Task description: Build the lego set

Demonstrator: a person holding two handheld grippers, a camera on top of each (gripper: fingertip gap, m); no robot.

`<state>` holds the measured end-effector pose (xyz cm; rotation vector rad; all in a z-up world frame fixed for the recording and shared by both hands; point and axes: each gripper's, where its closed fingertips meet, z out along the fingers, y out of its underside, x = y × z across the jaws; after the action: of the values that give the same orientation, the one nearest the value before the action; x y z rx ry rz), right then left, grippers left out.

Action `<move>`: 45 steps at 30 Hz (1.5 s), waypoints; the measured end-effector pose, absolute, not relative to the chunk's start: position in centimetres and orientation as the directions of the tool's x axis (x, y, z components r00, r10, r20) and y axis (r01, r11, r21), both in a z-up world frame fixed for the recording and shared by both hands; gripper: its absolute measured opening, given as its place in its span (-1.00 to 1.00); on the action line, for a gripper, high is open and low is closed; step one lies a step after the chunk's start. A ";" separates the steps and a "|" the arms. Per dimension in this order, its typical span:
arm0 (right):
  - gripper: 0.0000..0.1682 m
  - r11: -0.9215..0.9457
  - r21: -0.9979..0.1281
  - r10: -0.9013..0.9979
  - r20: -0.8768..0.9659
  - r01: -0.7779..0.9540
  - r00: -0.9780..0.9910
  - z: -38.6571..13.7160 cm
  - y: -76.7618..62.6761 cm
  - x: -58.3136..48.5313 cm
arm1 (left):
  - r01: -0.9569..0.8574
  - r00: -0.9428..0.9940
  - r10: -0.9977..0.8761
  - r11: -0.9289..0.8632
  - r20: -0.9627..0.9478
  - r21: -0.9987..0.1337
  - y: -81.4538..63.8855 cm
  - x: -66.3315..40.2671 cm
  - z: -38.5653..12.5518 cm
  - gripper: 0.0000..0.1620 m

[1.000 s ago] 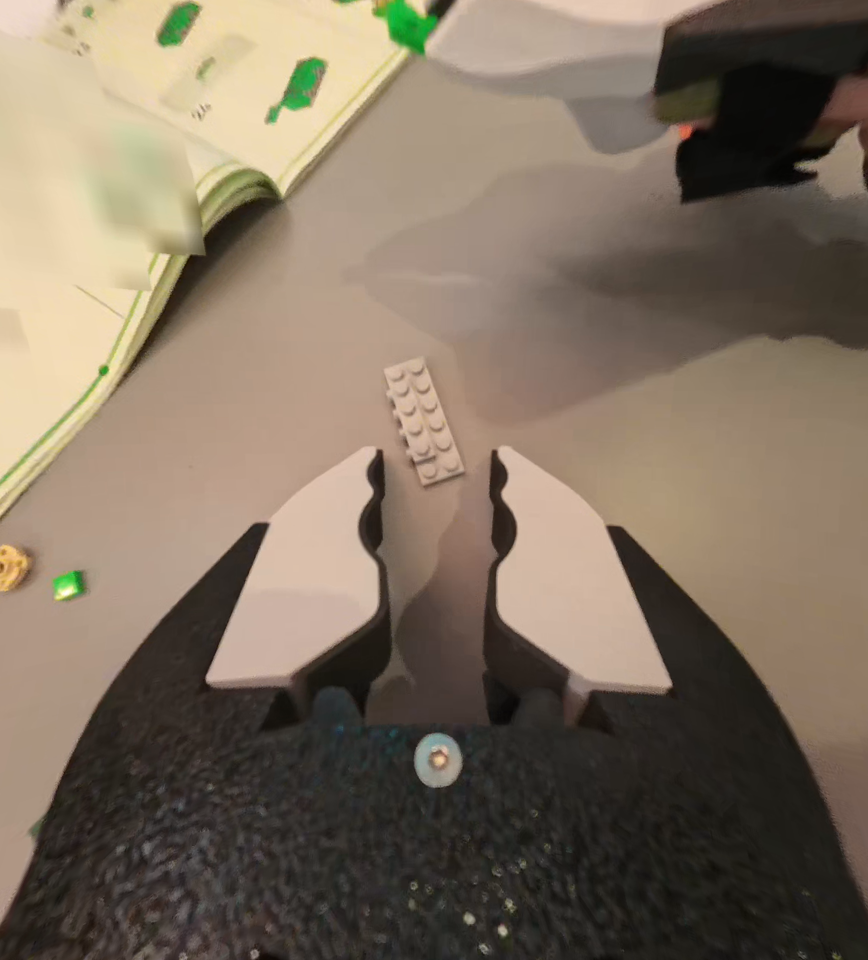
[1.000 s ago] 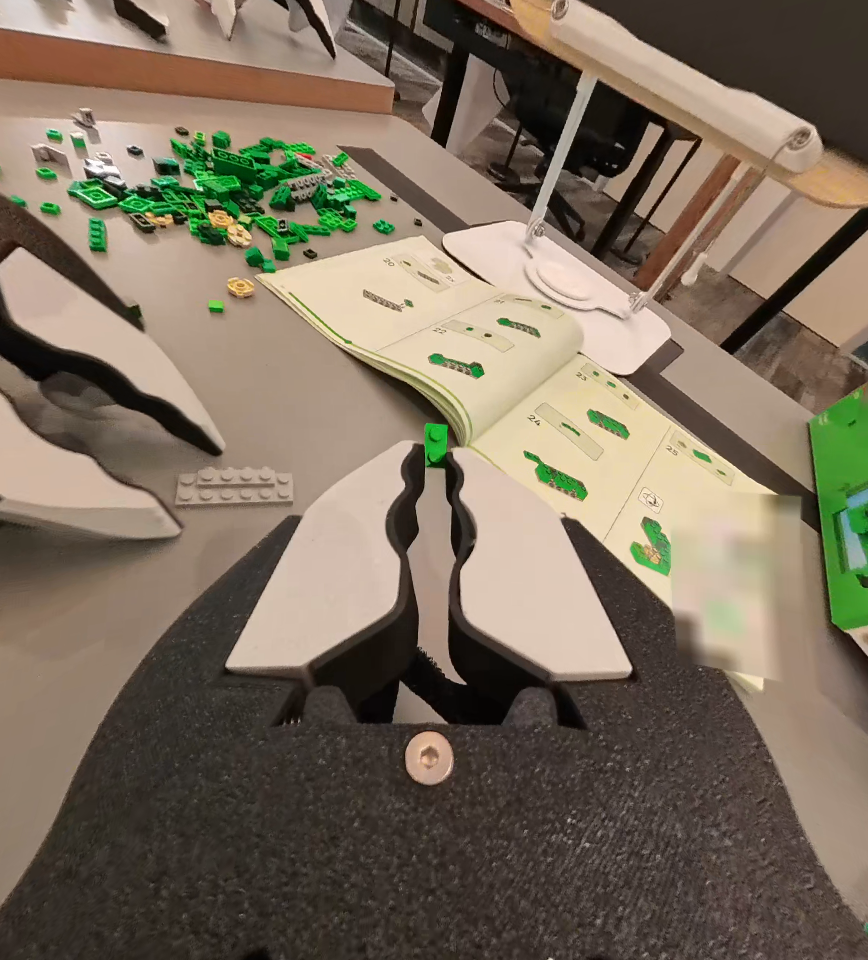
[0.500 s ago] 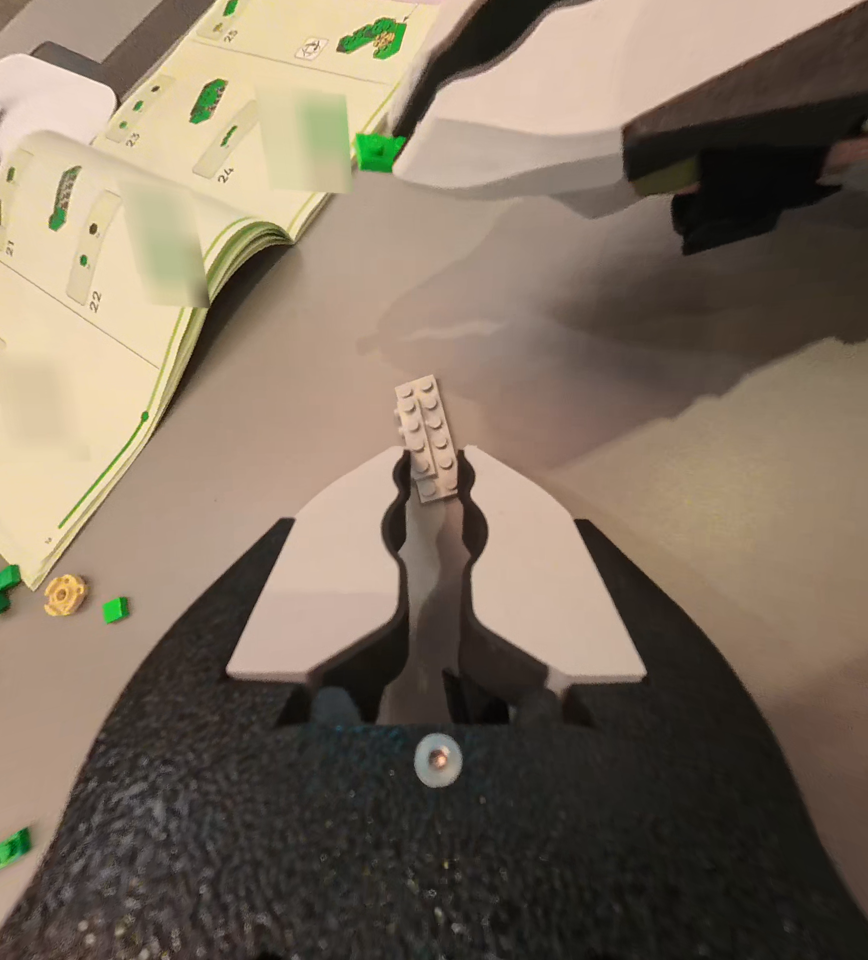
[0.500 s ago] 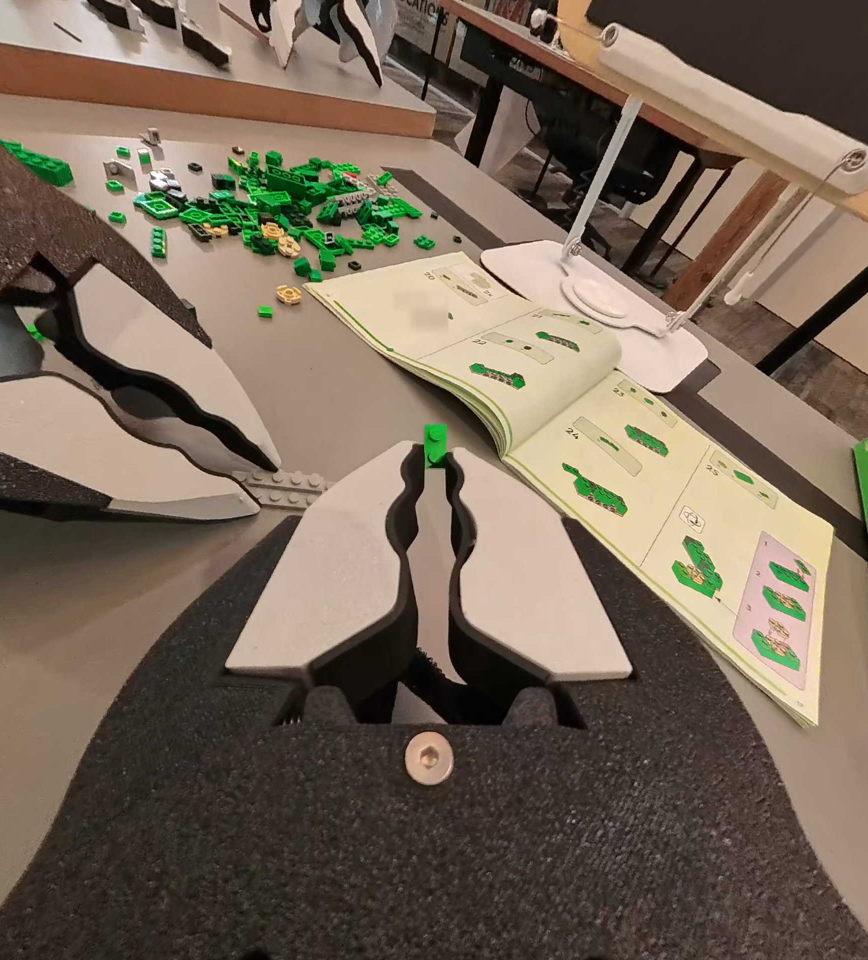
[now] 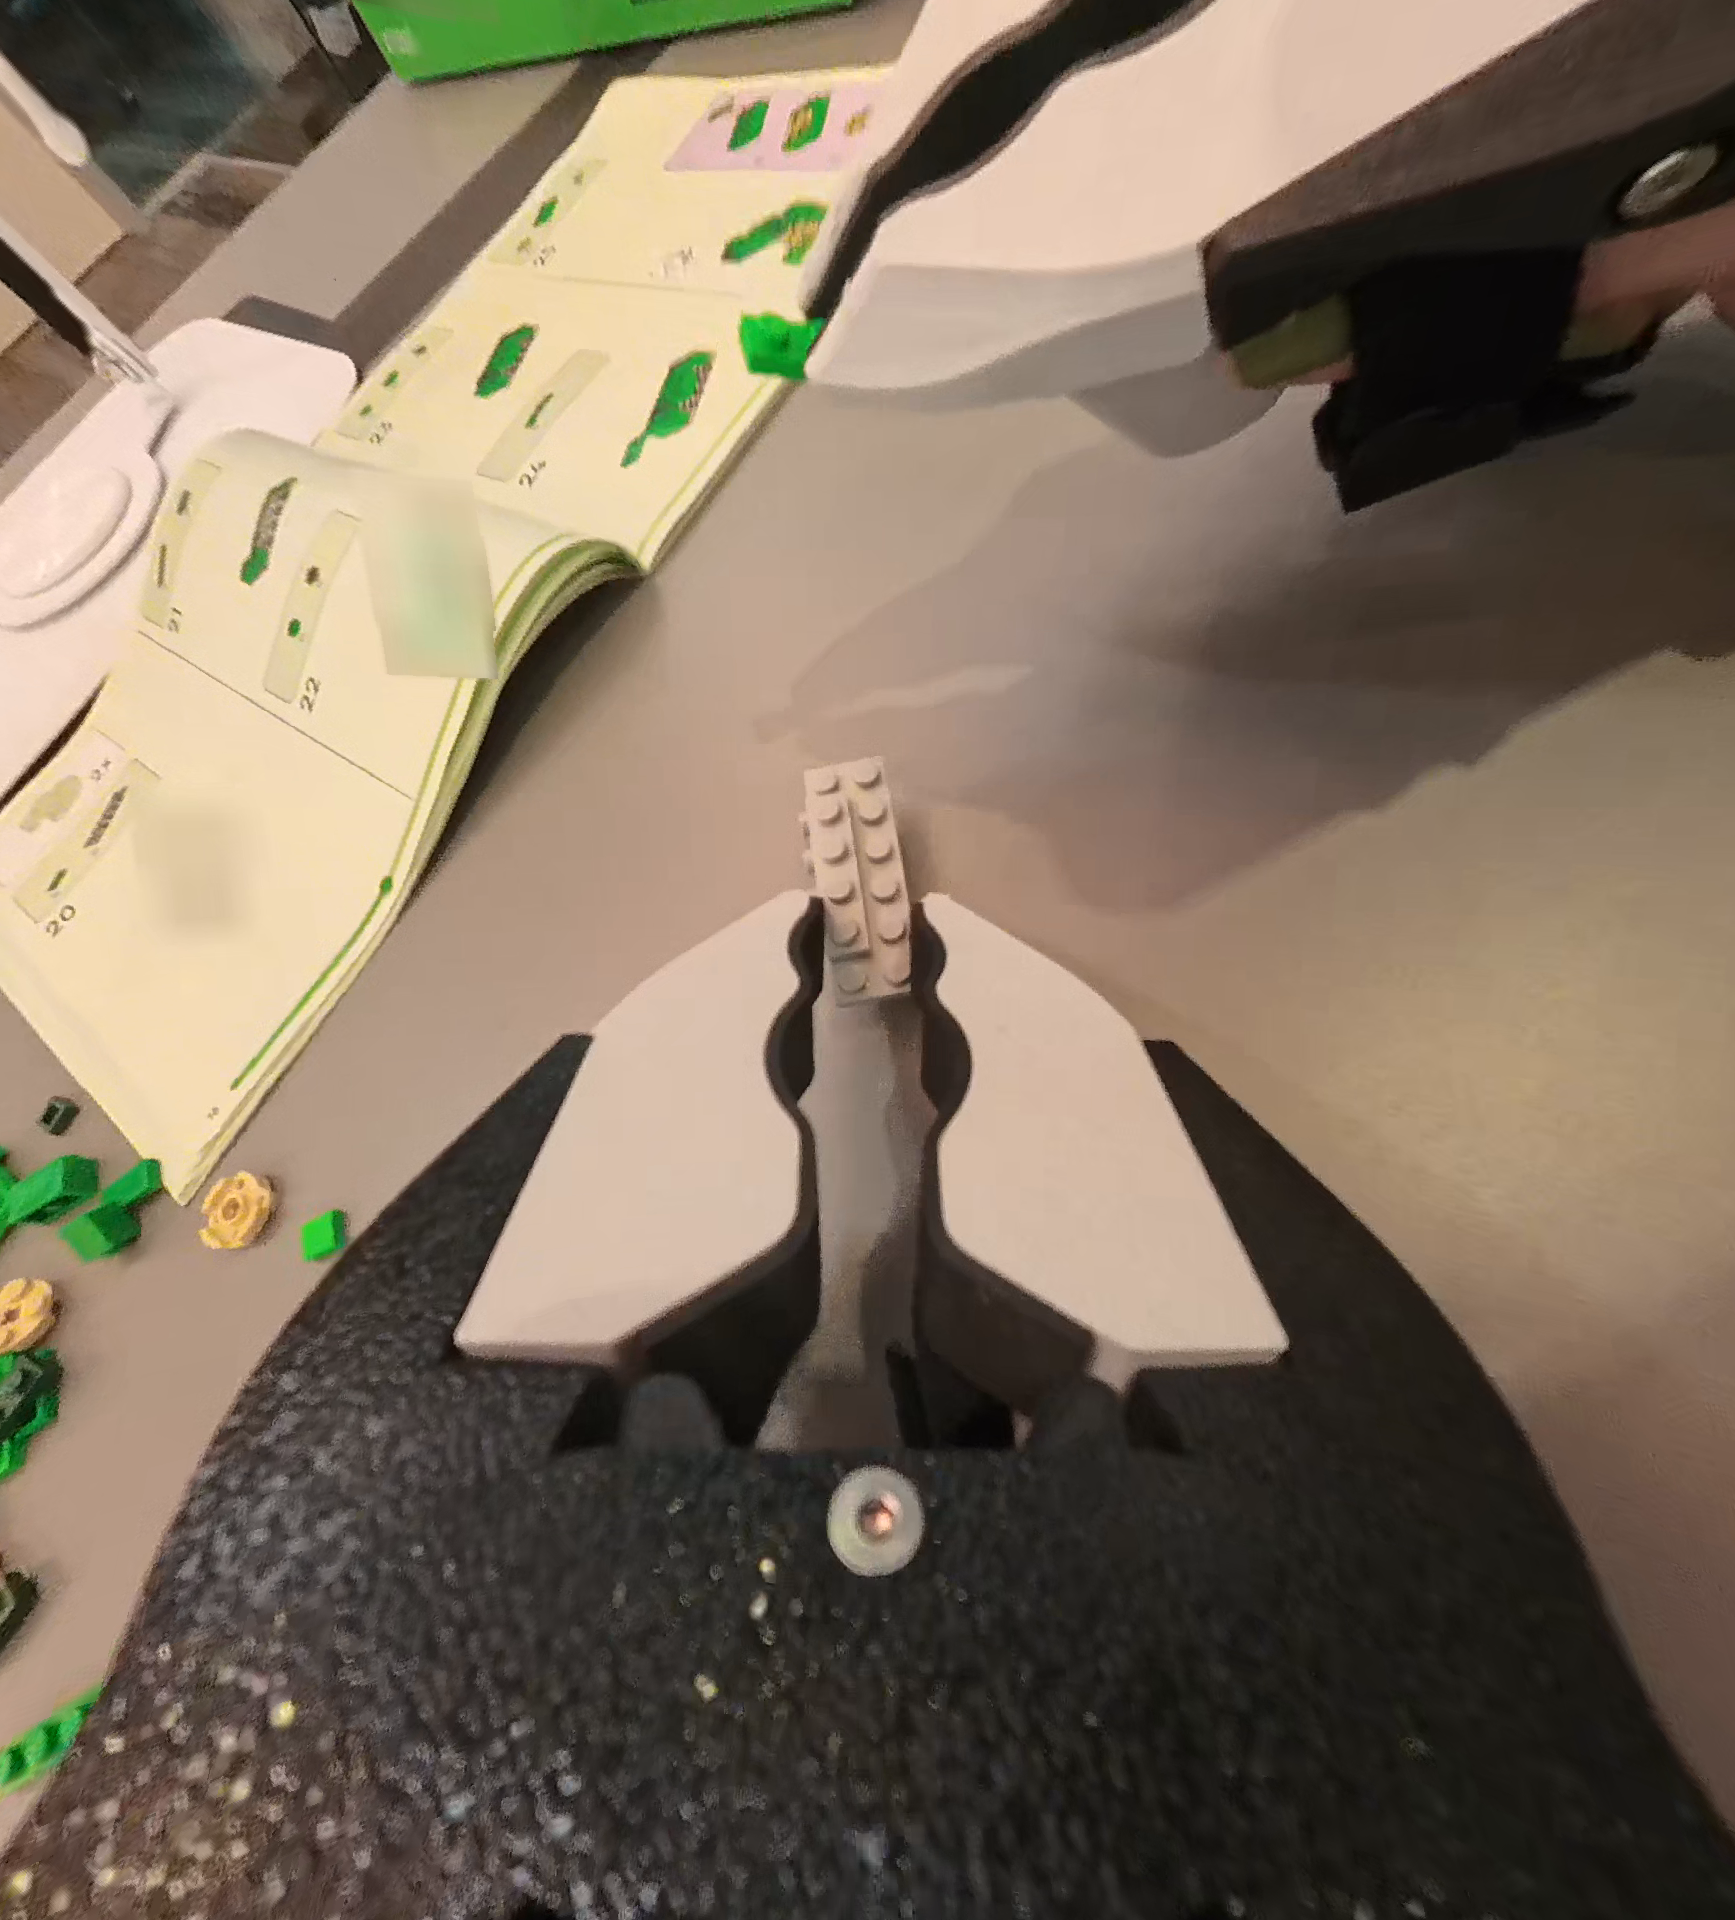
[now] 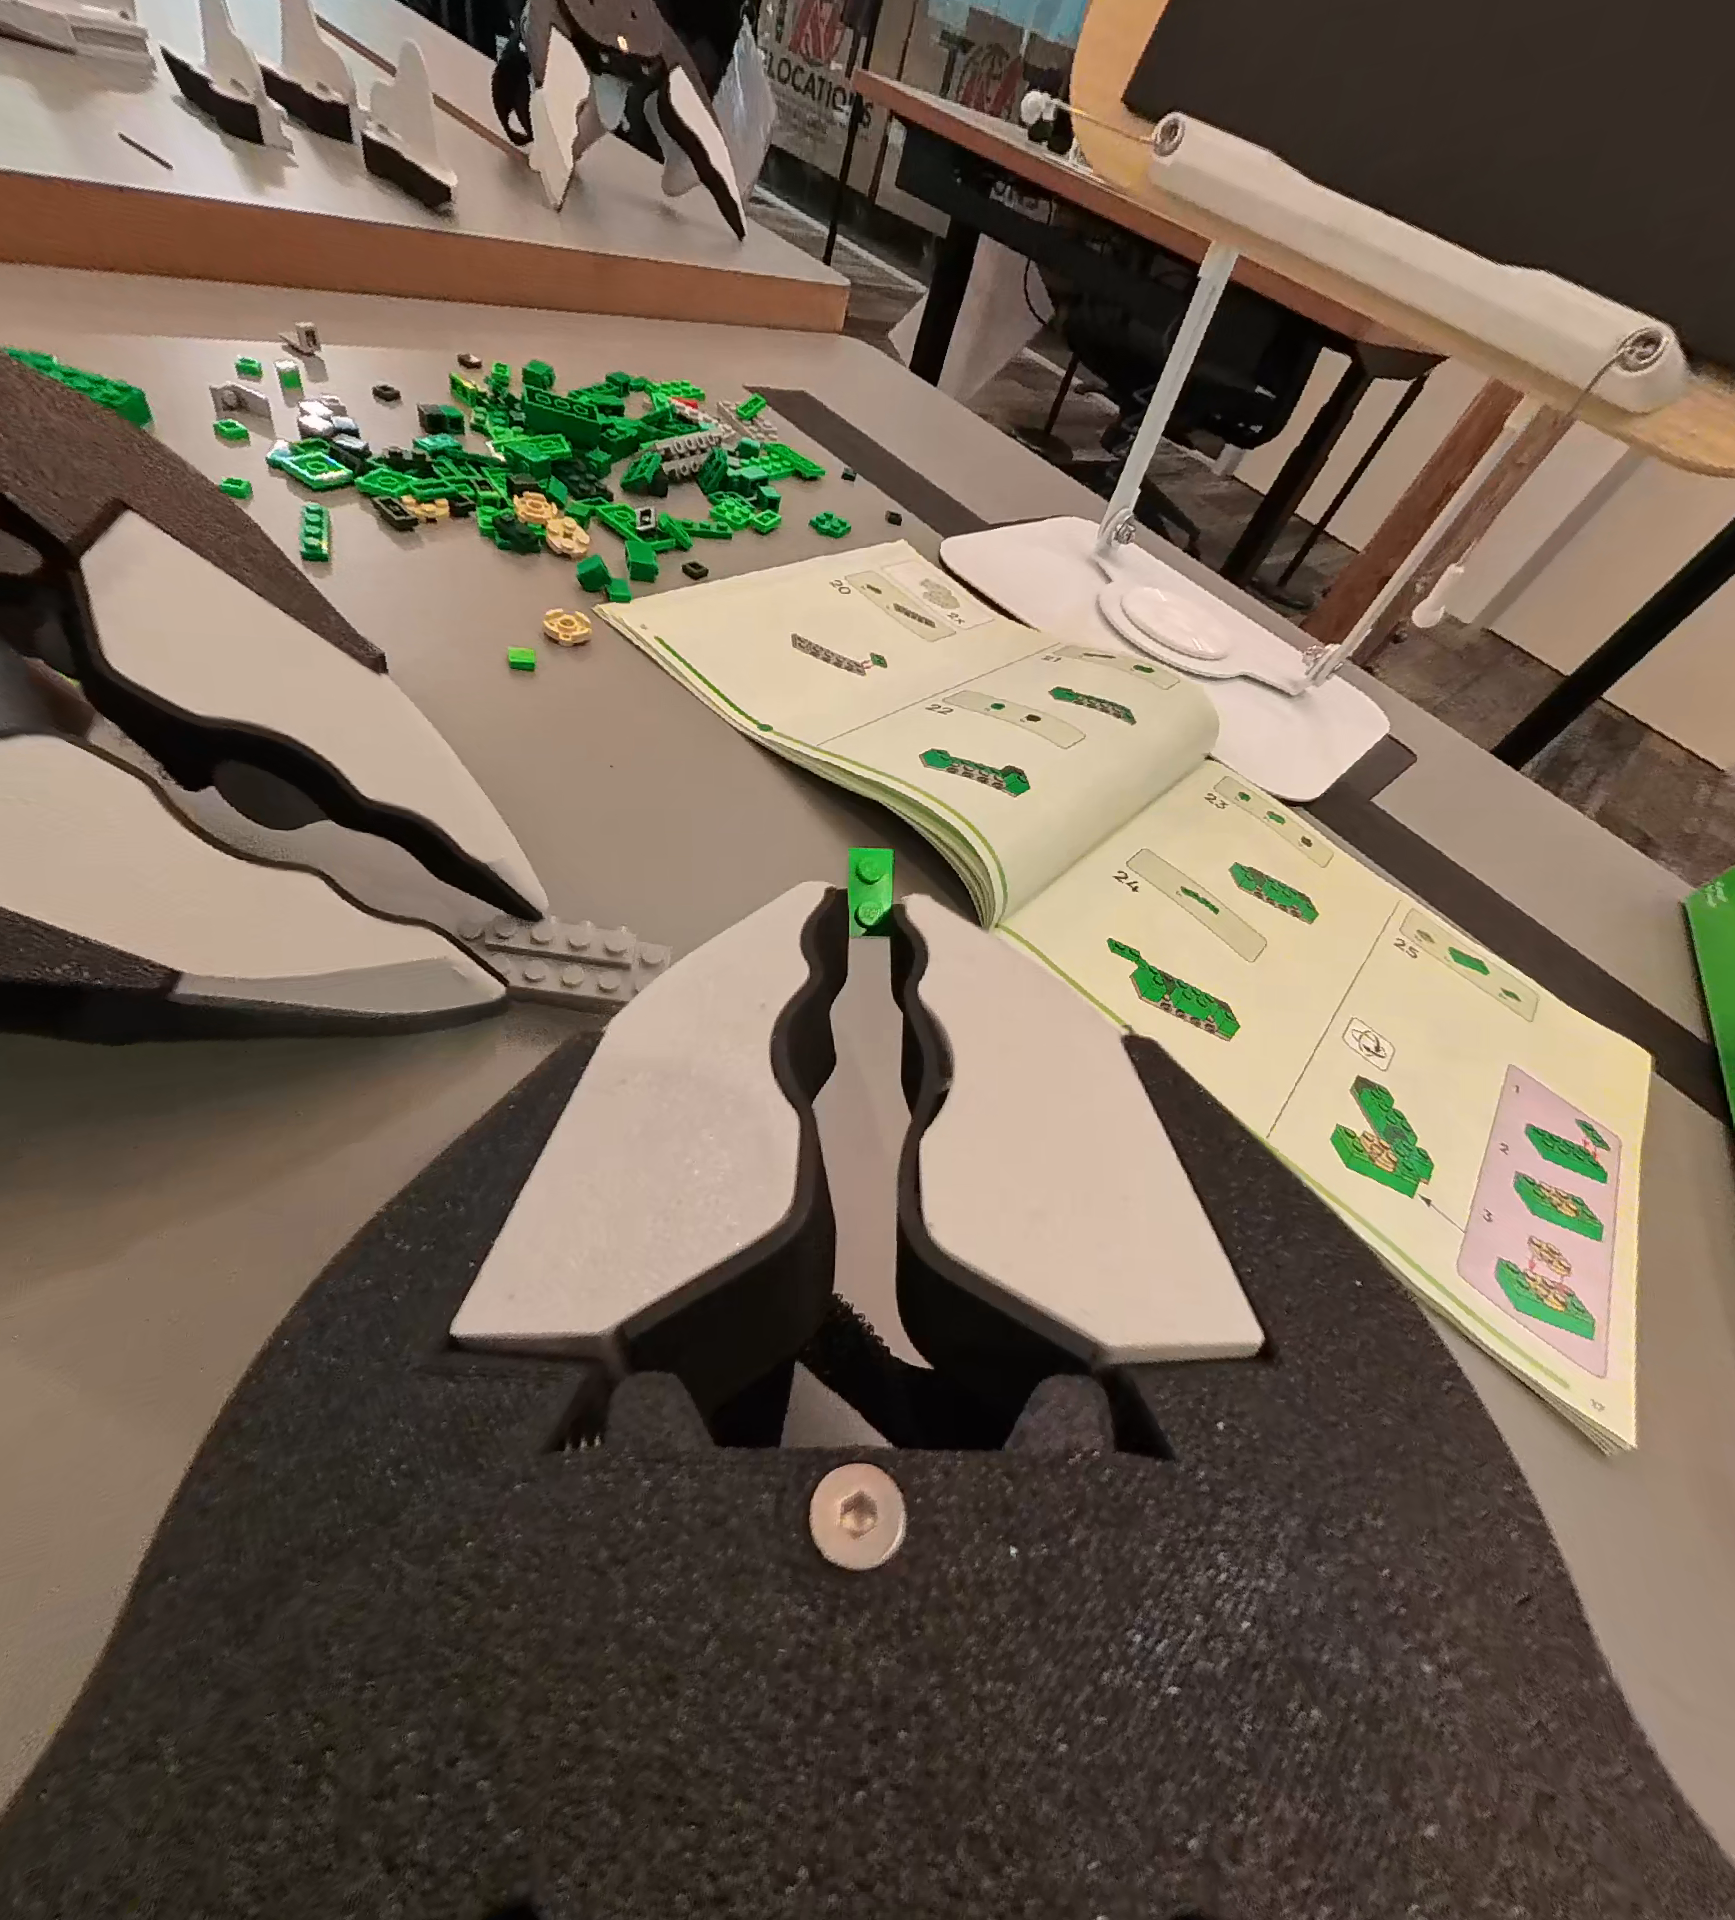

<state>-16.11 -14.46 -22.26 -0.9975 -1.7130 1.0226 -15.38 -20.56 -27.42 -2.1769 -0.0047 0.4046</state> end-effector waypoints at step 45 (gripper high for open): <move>-0.91 0.273 -0.961 0.957 0.265 0.050 -0.121 -20.3 -11.6 -16.1 | -0.485 0.874 -0.308 -0.578 -0.375 -0.656 -16.1 -7.8 -27.9 -0.78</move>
<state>-16.07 -11.56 -20.27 -0.9948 -1.4577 1.0515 -7.76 -16.11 -27.91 -2.2289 0.5689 0.2801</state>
